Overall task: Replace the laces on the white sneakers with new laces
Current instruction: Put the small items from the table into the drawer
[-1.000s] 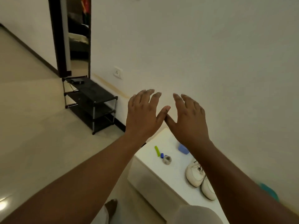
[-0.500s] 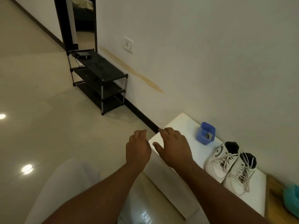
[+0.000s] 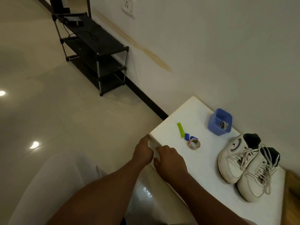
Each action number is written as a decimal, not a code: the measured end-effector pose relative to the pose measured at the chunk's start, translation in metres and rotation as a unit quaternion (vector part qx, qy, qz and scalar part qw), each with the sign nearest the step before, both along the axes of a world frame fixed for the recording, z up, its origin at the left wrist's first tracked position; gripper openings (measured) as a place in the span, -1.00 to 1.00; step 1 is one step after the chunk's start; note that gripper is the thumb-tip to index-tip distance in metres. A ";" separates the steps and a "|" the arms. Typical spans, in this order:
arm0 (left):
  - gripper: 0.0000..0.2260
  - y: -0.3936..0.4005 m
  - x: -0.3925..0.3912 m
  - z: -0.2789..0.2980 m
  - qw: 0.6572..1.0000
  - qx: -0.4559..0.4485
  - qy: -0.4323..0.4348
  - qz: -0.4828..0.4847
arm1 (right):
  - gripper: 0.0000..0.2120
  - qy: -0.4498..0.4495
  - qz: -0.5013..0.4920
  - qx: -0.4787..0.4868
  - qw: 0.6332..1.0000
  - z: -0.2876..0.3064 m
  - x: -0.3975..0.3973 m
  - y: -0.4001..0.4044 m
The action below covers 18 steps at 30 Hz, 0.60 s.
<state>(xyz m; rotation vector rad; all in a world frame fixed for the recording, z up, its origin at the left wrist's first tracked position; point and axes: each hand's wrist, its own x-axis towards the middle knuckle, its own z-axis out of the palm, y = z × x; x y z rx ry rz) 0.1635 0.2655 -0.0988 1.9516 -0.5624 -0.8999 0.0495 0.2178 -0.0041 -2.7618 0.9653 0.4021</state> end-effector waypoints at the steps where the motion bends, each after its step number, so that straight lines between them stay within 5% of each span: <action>1: -0.37 -0.001 0.000 -0.002 1.000 -0.004 0.006 0.013 | -0.59 -0.002 0.000 -0.001 1.000 -0.004 -0.002 -0.001; 18: -0.67 -0.004 -0.018 -0.024 0.991 -0.103 0.000 0.084 | -0.57 -0.028 0.007 0.006 1.000 -0.033 -0.018 0.012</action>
